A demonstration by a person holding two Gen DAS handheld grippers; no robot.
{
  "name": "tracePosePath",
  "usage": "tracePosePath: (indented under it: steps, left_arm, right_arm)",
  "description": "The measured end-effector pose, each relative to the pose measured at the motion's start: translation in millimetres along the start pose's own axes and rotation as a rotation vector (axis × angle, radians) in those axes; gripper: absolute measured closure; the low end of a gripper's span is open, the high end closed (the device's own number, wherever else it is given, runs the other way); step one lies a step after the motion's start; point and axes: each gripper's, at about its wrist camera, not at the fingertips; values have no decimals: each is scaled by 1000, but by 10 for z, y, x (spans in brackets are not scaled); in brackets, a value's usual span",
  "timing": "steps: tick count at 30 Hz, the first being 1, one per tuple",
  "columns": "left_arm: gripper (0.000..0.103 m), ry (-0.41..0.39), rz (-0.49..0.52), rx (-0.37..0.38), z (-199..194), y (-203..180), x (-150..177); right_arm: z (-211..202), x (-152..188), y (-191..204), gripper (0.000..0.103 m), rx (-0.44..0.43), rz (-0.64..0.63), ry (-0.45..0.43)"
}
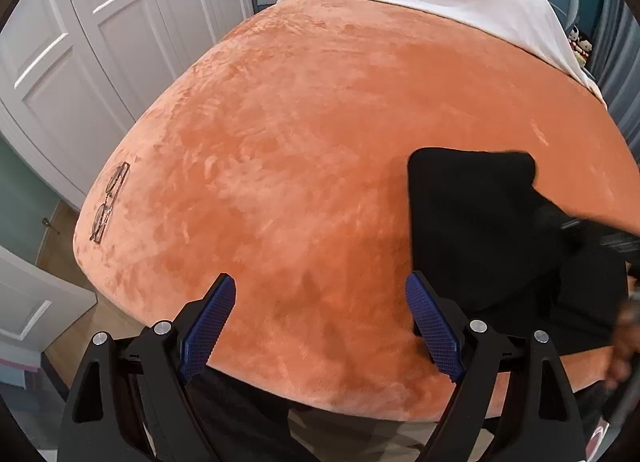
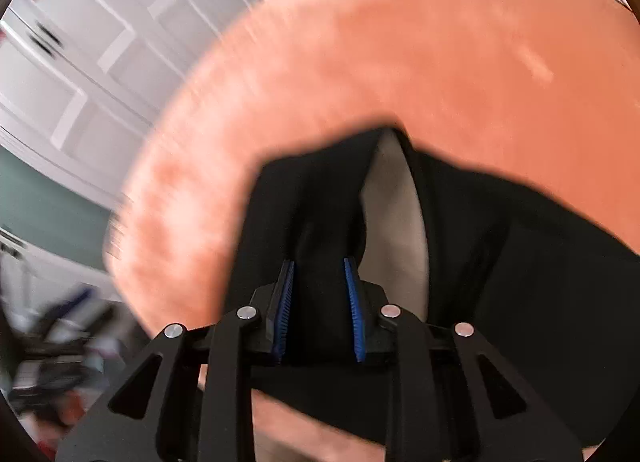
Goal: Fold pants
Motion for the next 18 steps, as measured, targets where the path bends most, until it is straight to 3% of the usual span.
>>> tracePosePath:
  steps: [3, 6, 8, 11, 13, 15, 16, 18]
  left_arm:
    - [18, -32, -3, 6, -88, 10, -35]
    - [18, -15, 1, 10, -33, -48, -48]
    - [18, 10, 15, 19, 60, -151, -39]
    - [18, 59, 47, 29, 171, -373, -22]
    - [18, 64, 68, 30, 158, -493, -10]
    - [18, 52, 88, 19, 131, -557, -3]
    - [18, 49, 99, 7, 121, -586, -11]
    - [18, 45, 102, -1, 114, -595, -18]
  right_arm:
    - [-781, 117, -112, 80, -52, 41, -145]
    - [-1317, 483, -576, 80, 41, 113, -209]
    - [-1313, 726, -1005, 79, 115, 190, -175]
    - [-961, 1089, -1667, 75, 209, 362, -55]
    - [-923, 1259, -1778, 75, 110, 414, -78]
    - [-960, 1293, -1743, 46, 8, 419, -156]
    - [-974, 1264, -1717, 24, 13, 402, -175]
    - [-909, 1133, -1618, 19, 8, 354, -191]
Point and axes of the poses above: each gripper's, at about its wrist camera, not at the fingertips, and z roughly the way its jaws point, y to its left, x to its underside, and after that the axes turned 9 degrees about y, right-handed
